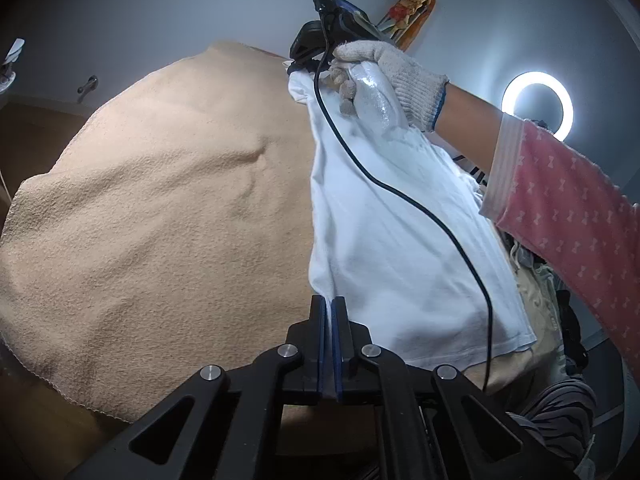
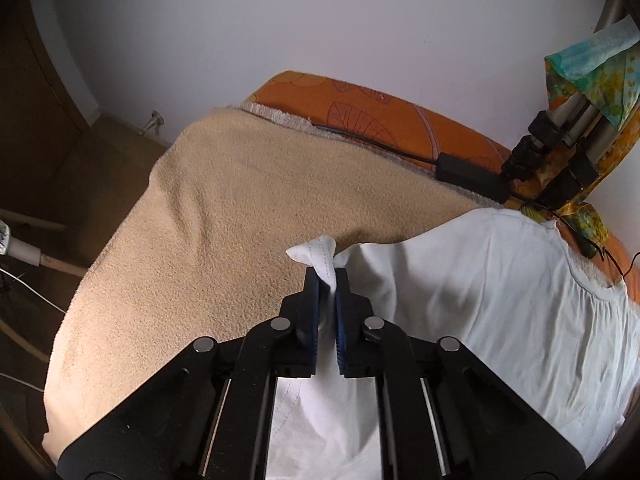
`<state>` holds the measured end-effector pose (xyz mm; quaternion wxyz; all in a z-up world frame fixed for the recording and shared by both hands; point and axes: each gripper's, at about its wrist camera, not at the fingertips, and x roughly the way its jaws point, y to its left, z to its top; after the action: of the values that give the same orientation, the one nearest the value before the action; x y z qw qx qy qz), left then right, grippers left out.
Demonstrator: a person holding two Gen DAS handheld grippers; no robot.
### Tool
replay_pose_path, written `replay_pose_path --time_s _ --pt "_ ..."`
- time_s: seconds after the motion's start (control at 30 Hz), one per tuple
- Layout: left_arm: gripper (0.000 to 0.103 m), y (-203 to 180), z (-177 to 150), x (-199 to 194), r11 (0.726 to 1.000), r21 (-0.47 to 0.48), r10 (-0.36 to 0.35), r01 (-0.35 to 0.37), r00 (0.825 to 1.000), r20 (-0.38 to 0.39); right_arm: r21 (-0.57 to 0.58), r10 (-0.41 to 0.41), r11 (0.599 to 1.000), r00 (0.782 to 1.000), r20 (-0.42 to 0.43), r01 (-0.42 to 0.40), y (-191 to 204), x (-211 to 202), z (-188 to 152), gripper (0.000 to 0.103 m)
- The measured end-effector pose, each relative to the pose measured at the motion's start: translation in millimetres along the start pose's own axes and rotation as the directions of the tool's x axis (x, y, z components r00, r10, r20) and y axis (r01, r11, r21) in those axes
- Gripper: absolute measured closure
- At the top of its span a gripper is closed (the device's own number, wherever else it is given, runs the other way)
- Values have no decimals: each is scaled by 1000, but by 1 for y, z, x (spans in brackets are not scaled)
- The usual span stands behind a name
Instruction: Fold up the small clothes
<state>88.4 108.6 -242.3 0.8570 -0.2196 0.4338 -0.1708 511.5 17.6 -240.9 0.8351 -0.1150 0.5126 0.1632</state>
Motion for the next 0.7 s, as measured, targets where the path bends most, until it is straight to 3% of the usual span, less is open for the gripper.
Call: replay_pose_path --time_s 0.4,0.7 --pt "103 -51 9 -14 993 107 -58 54 998 30 67 125 988 982 144 -136 -54 -62 -5 97" --pt "103 -106 9 10 968 228 -92 101 994 -51 137 131 976 962 241 -168 -130 -106 -36 97"
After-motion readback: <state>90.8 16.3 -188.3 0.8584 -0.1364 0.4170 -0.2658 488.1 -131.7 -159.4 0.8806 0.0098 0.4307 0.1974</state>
